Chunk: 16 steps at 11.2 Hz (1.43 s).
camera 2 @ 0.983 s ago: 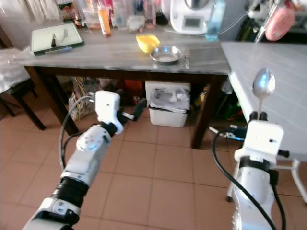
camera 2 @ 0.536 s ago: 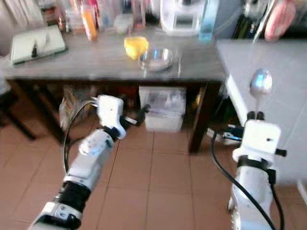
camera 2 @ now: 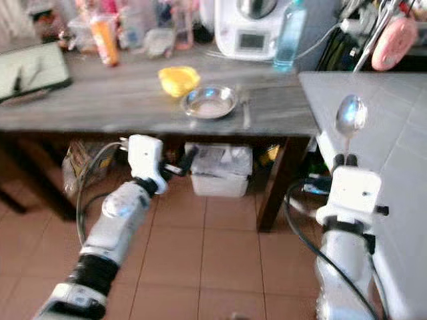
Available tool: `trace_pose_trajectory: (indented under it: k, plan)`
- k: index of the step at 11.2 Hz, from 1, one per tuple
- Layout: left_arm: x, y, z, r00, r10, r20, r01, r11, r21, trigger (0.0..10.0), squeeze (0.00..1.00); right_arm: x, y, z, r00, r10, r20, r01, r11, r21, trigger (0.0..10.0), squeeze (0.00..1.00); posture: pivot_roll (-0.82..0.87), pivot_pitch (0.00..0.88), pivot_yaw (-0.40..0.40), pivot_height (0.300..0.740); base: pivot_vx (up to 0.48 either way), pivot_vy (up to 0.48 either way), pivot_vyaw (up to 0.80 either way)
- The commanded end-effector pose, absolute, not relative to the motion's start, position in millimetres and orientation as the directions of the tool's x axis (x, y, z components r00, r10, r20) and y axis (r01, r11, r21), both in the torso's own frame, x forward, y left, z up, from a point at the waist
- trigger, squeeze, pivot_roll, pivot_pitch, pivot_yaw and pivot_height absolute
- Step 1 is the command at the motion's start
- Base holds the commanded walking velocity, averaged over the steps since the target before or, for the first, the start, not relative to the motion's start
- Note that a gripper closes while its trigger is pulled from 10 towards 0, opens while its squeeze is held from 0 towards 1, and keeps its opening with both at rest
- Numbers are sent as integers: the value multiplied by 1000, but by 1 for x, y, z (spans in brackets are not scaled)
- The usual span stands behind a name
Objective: Setting the table
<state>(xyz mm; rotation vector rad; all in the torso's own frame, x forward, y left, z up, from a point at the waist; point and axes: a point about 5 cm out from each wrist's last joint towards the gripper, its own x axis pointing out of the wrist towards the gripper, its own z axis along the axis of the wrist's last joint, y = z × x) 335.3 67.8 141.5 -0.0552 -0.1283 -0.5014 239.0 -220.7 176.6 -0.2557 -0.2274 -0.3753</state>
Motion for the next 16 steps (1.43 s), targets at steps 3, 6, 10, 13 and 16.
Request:
trace_pose_trajectory:
  k: [3,6,10,13,16]
  plan:
    - [336,75,145,871,-470,144,475,880,1,10000,0,239,-217,181,902,-321,288,382,904,-192,10000,0,44,80,-1,740,480,0,0]
    - [336,75,144,871,-471,142,476,880,2,10000,0,238,-217,181,902,-324,285,384,904,-188,10000,0,45,83,2,740,480,0,0]
    - [334,78,146,879,-449,160,452,892,14,10000,0,238,-217,180,903,-326,280,385,903,-190,10000,0,42,92,1,740,217,0,0]
    - [336,84,146,890,-431,147,432,902,29,10000,0,238,-217,181,904,-324,279,383,904,-191,10000,0,44,94,1,740,0,0,0]
    - [336,79,147,884,-444,149,445,895,27,10000,0,239,-217,182,903,-326,279,385,903,-191,10000,0,45,94,1,740,0,-107,0]
